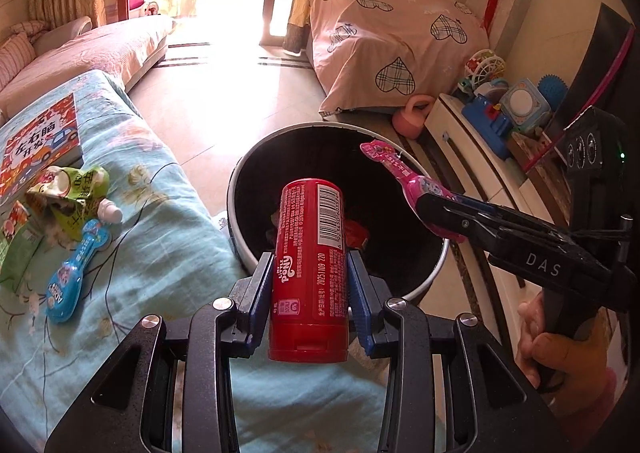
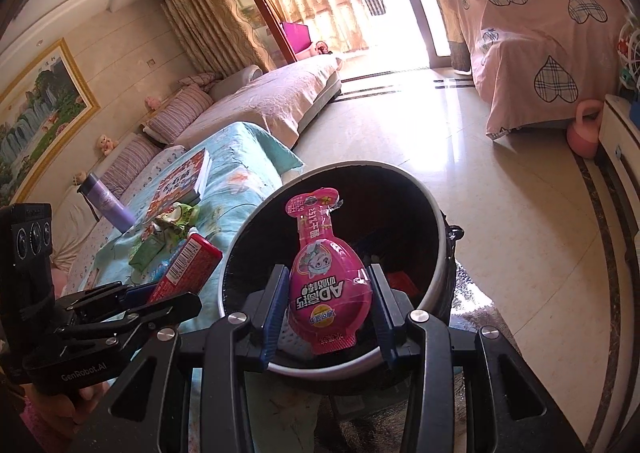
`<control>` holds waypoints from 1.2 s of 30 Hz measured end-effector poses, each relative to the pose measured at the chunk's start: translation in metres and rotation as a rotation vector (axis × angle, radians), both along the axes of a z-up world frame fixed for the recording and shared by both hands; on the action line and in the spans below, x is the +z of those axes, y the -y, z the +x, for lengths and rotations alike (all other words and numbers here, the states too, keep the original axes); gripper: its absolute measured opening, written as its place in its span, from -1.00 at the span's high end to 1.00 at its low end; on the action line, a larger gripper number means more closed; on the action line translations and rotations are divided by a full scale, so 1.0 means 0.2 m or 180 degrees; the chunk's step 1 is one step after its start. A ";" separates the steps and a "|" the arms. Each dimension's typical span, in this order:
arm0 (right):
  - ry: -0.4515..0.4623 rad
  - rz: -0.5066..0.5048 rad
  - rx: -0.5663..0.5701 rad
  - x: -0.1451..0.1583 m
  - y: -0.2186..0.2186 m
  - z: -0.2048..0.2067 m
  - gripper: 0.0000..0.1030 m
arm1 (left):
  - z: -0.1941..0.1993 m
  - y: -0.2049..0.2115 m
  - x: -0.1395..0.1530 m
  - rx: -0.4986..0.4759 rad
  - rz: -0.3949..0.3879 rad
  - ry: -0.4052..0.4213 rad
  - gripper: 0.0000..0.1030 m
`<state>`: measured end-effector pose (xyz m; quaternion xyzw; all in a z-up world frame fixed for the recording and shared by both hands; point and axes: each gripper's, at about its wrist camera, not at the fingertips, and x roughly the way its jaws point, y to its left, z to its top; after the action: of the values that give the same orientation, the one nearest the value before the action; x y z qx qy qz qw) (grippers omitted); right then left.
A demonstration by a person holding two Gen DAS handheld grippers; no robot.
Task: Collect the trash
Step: 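Carry the red can and pink bottle over the trash bin and open both tools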
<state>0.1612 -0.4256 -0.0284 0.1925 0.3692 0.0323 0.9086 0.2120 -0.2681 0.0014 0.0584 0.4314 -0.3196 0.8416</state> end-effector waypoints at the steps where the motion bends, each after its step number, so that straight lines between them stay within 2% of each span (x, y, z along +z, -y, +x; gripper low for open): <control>1: -0.0005 -0.0018 -0.0001 0.00 0.01 0.01 0.21 | 0.01 0.00 0.00 -0.0009 0.0005 0.0000 0.33; 18: -0.0092 -0.0138 -0.0015 -0.03 0.06 0.11 0.21 | 0.10 0.04 -0.05 -0.0046 -0.0006 -0.0088 0.33; 21: -0.0110 -0.0114 -0.0043 -0.04 0.07 0.12 0.16 | 0.12 0.02 -0.06 -0.0055 -0.0102 -0.0186 0.19; 22: -0.0117 -0.0080 -0.0054 -0.05 0.08 0.12 0.11 | 0.12 0.00 -0.06 -0.0040 -0.0137 -0.0201 0.05; 23: -0.0119 -0.0044 -0.0060 -0.05 0.08 0.12 -0.02 | 0.11 -0.02 -0.06 -0.0017 -0.0160 -0.0193 -0.03; 28: -0.0040 0.0020 -0.0120 -0.03 0.08 0.07 -0.29 | 0.06 -0.13 -0.05 0.0054 -0.0221 -0.0153 -0.14; 31: 0.0083 -0.0010 -0.0162 0.01 0.04 0.01 -0.66 | 0.01 -0.24 -0.05 0.0140 -0.0218 -0.0063 -0.28; 32: 0.0122 -0.0015 -0.0165 0.02 0.02 -0.01 -0.72 | -0.01 -0.28 -0.05 0.0176 -0.0210 -0.0041 -0.29; 36: 0.0207 0.0035 -0.0100 0.05 -0.09 -0.06 -0.72 | -0.05 -0.47 -0.07 0.0374 -0.0215 -0.0048 -0.31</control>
<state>0.1500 -0.4073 -0.0184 0.2021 0.3363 0.0263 0.9194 0.2019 -0.1731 -0.0131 0.0020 0.4294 -0.2844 0.8572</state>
